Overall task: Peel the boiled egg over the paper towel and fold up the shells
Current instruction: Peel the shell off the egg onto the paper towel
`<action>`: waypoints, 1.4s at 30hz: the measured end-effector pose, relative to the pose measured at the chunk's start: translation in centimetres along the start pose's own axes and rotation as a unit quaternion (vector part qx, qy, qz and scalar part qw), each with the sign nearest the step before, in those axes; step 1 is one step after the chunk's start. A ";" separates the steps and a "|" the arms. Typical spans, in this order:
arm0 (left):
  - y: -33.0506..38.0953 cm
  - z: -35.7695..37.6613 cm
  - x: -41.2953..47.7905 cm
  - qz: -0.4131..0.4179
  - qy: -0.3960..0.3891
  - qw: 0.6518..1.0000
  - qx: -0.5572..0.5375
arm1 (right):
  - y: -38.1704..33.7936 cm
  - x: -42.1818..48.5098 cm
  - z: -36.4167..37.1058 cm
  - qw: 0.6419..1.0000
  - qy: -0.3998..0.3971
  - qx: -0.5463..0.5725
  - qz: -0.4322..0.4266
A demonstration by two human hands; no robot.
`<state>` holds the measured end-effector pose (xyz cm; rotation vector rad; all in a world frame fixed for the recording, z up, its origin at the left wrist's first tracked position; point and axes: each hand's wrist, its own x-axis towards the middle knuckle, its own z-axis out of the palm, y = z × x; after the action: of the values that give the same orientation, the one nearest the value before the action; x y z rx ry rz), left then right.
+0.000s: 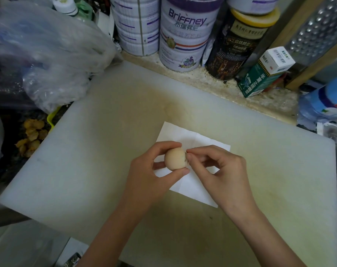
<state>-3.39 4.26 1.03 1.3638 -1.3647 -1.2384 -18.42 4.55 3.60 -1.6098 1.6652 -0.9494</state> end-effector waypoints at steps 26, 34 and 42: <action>-1.2 0.0 -0.1 -0.060 0.013 0.993 -0.103 | 3.3 0.2 0.4 0.991 -0.041 -0.047 0.118; -0.6 0.5 -0.3 0.005 0.036 0.999 -0.002 | -0.5 -0.4 0.2 0.985 -0.055 0.072 0.148; -1.1 0.4 -0.5 0.051 0.001 0.995 0.085 | -0.5 0.0 0.5 0.986 -0.050 0.051 0.149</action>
<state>-3.57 4.86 -0.09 1.3903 -1.5475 -1.0732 -17.74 4.54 3.79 -1.2744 1.6993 -0.7763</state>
